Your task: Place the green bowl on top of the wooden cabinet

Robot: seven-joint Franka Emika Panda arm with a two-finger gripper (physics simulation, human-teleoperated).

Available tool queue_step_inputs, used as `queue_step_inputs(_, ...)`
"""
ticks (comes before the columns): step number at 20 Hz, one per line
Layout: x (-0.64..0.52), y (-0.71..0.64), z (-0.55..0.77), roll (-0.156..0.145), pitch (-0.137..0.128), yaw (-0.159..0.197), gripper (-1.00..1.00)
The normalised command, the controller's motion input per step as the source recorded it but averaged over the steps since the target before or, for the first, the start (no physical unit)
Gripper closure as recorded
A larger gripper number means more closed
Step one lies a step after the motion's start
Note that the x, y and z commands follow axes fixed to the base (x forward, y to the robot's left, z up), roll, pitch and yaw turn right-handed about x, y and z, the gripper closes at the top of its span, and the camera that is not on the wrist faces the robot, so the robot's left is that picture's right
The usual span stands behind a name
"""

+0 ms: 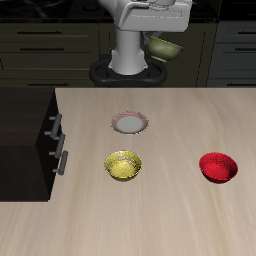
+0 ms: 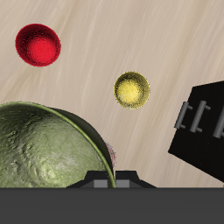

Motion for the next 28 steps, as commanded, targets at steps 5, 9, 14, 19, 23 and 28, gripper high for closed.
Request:
queue_step_inputs(5, 0.07, -0.11, -0.02, -0.012, 0.010, 0.048, 1.00)
queue_step_inputs(9, 0.04, -0.18, 0.04, -0.017, -0.020, -0.037, 1.00)
queue_step_inputs(14, 0.00, -0.05, -0.06, -0.023, -0.045, 0.039, 1.00)
queue_step_inputs(19, 0.06, -0.15, 0.02, 0.000, 0.007, 0.001, 1.00)
queue_step_inputs(23, 0.08, -0.20, -0.15, -0.030, 0.009, -0.008, 1.00)
queue_step_inputs(28, 0.02, -0.05, -0.14, 0.003, 0.017, -0.035, 1.00)
